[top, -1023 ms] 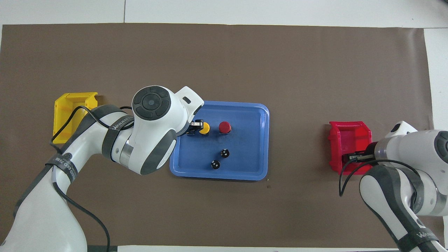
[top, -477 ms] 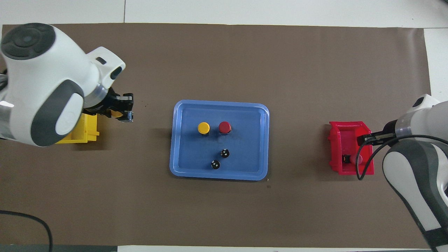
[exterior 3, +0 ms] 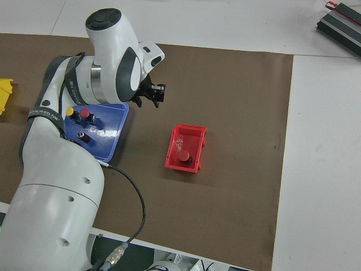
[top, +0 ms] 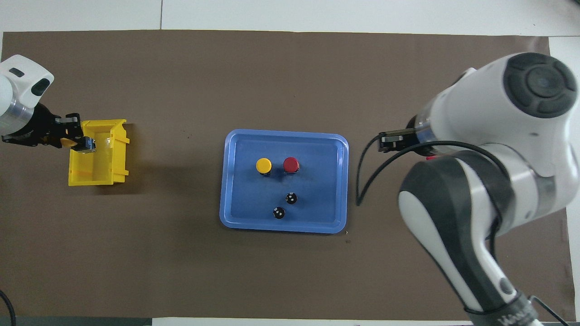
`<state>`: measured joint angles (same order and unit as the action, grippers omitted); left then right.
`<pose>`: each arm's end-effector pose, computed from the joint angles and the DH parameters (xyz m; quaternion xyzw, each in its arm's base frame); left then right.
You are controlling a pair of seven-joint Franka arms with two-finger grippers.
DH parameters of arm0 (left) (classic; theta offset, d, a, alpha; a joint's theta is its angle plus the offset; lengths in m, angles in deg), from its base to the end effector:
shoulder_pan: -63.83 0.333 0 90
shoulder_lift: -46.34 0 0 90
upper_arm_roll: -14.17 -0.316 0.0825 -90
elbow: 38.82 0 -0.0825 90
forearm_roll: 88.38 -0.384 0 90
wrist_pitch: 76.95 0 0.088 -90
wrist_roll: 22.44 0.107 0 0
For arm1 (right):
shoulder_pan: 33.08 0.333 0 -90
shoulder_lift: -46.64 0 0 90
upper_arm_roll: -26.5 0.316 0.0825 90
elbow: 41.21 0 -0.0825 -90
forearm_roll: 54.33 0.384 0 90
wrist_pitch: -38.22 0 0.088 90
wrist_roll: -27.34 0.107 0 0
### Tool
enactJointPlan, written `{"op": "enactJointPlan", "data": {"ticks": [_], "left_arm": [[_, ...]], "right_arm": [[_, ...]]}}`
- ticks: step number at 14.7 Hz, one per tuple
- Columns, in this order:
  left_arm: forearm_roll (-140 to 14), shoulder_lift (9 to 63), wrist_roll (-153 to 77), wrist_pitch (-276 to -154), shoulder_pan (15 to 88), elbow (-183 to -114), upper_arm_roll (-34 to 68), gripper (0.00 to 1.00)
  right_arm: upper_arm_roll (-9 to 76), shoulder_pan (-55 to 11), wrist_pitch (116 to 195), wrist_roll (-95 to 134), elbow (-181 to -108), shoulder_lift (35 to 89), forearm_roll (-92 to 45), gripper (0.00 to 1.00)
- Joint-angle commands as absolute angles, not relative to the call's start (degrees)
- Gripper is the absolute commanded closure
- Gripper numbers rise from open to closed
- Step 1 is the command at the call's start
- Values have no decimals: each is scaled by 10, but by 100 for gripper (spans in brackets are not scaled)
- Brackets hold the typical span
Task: Sort red and yellow buttons by color
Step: 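Drop the yellow button in the yellow bin while the right gripper reaches the tray, then grasp the second red button on the tray with the right gripper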
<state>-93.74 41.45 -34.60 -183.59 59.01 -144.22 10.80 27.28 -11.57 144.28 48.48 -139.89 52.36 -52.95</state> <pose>0.5790 -0.0083 0.4731 -0.9953 -0.0784 0.0260 0.0503 0.5519 0.2280 0.5192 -0.9998 -0.0068 -0.0089 0.0168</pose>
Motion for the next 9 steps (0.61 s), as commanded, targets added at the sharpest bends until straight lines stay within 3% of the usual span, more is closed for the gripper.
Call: {"op": "enactJointPlan", "data": {"ticks": [1,4,9], "left_arm": [[-948,450,-337,-1906,607,-1526,115,98],[-948,451,-318,-1925,616,-1554,115,98],[-948,453,-318,-1972,616,-1594,115,98]], "right_arm": [[269,-56,1466,583,-1310,621,-530,36],[269,-26,1533,600,-1320,660,-531,30],[272,-12,1608,603,-1405,648,-530,30]]}}
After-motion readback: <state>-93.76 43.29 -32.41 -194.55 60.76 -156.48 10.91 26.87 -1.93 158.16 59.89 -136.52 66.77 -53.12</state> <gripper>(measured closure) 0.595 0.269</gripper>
